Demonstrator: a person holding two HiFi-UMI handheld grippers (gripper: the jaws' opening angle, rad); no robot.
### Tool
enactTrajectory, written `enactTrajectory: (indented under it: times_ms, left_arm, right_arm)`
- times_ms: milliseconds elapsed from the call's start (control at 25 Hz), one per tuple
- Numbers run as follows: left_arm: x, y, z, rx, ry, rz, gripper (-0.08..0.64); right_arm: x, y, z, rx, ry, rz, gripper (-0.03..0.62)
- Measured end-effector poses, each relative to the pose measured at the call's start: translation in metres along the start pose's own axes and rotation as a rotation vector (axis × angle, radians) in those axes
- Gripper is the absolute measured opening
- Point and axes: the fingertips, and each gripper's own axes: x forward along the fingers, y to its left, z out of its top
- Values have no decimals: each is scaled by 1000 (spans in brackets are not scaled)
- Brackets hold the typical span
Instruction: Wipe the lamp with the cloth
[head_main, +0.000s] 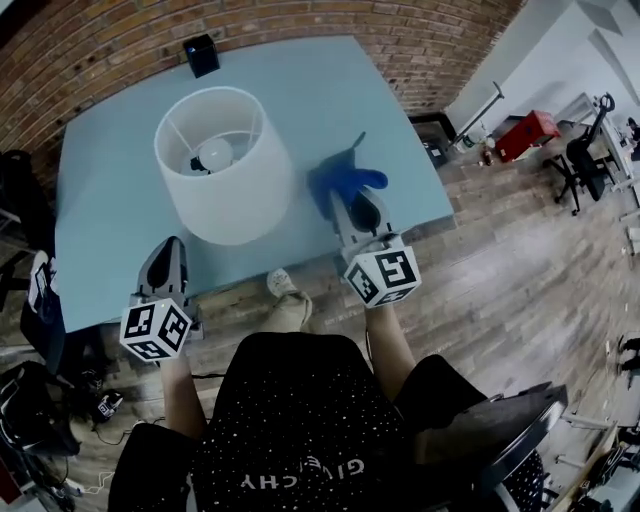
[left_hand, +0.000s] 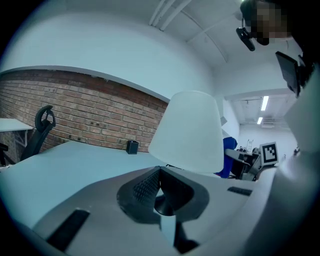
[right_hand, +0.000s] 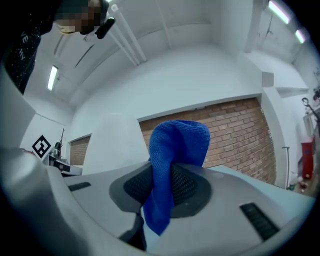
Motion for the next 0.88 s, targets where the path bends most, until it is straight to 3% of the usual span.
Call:
enactTrajectory:
  times_ms: [200, 440, 880]
  left_arm:
    - [-5, -11, -1, 9, -4, -37, 9]
    - [-11, -32, -12, 5, 0, -75, 9]
    - [-25, -64, -19, -1, -5, -120, 9]
  right_arm:
    - [-24, 26, 15, -14, -41, 18, 74]
    - [-46, 38, 8, -56, -4, 2, 74]
    - [-65, 45, -7, -34, 51, 19, 74]
